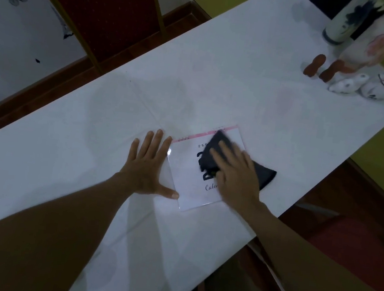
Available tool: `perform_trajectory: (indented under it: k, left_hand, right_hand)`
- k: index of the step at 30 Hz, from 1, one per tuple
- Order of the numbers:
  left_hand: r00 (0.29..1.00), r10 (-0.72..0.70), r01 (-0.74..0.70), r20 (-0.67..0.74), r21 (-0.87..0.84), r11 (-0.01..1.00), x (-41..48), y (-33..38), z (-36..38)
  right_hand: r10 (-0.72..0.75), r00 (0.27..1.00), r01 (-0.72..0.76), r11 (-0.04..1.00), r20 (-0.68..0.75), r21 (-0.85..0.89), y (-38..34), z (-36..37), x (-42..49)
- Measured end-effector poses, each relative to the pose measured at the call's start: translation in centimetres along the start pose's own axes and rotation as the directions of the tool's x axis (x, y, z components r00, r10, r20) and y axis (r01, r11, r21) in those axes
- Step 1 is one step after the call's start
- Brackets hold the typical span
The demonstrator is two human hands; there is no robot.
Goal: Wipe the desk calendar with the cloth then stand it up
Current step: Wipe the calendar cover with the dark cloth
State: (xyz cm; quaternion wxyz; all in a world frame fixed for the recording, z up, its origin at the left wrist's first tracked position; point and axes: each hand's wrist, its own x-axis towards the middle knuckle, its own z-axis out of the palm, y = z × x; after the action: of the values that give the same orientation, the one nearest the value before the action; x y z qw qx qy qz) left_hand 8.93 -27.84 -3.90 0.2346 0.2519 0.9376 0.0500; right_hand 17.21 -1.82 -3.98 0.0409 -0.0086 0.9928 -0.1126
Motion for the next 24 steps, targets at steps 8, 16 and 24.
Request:
perform_trajectory:
  k: [8, 16, 24]
  left_hand:
    - [1.0, 0.004, -0.004, 0.001, 0.004, 1.0, 0.1, -0.1, 0.1]
    - [1.0, 0.009, -0.009, 0.0, 0.011, 1.0, 0.1, 0.0, -0.1]
    - [1.0, -0.014, 0.014, 0.012, 0.009, 1.0, 0.0, 0.0, -0.2]
  right_hand:
    - [-0.202, 0.978, 0.203, 0.979, 0.045, -0.028, -4.1, 0.6, 0.6]
    - [0.162, 0.987, -0.16, 0.985, -0.023, 0.063, -5.0, 0.2, 2.7]
    - [-0.148, 0.989, 0.148, 0.989, 0.027, -0.007, -6.1, 0.7, 2.5]
